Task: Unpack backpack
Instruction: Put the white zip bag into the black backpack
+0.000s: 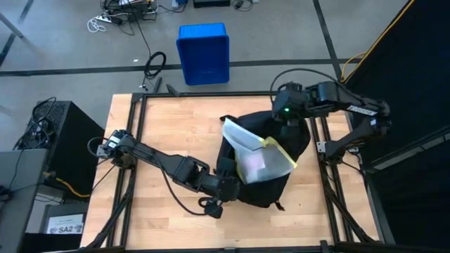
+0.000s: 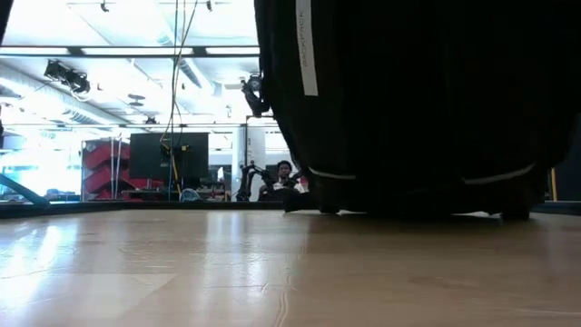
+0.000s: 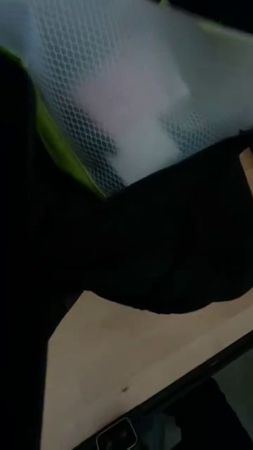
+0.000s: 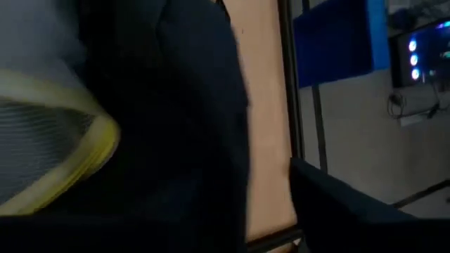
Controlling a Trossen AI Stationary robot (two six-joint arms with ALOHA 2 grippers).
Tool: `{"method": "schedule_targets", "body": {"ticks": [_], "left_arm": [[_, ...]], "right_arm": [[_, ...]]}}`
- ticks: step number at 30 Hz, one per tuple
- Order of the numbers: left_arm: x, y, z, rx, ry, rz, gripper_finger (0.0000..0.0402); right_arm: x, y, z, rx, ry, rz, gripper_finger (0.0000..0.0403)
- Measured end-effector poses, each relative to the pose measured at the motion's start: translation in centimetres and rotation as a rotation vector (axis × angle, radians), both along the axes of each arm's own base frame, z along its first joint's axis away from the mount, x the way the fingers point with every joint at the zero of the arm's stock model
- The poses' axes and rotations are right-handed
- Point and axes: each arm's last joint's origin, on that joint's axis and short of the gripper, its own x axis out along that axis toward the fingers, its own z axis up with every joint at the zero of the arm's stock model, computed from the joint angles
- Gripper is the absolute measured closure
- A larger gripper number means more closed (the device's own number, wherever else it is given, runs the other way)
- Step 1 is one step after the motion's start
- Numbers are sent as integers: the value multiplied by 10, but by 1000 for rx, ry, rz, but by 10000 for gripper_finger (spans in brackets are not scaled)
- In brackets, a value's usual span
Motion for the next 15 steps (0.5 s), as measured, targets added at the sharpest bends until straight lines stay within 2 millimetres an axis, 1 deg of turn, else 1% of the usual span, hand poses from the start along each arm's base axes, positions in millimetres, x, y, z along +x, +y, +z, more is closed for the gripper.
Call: {"method": "schedule_targets", "body": {"ticks": [2,4,6,8,9,11,13,15], "left_arm": [[1,2,0,-1,1,5,401],[2,5,0,-2,2,12,401],[3,7,0,-3,1,18,401],[4,9,0,-2,0,22,401],[4,9,0,-3,-3,23,401],[5,10,1,0,-10,24,401],[6,11,1,0,-20,29,401],[6,12,1,3,-23,34,401]], "right_arm": [[-7,7,9,8,-48,6,207],[-15,14,18,36,-109,24,192],[-22,25,25,132,-186,86,187],[-24,37,27,258,-248,181,192],[-24,44,25,302,-258,221,199],[-19,58,16,328,-243,281,227],[-13,71,-1,317,-173,316,268],[-5,81,-20,307,-120,341,322]]}}
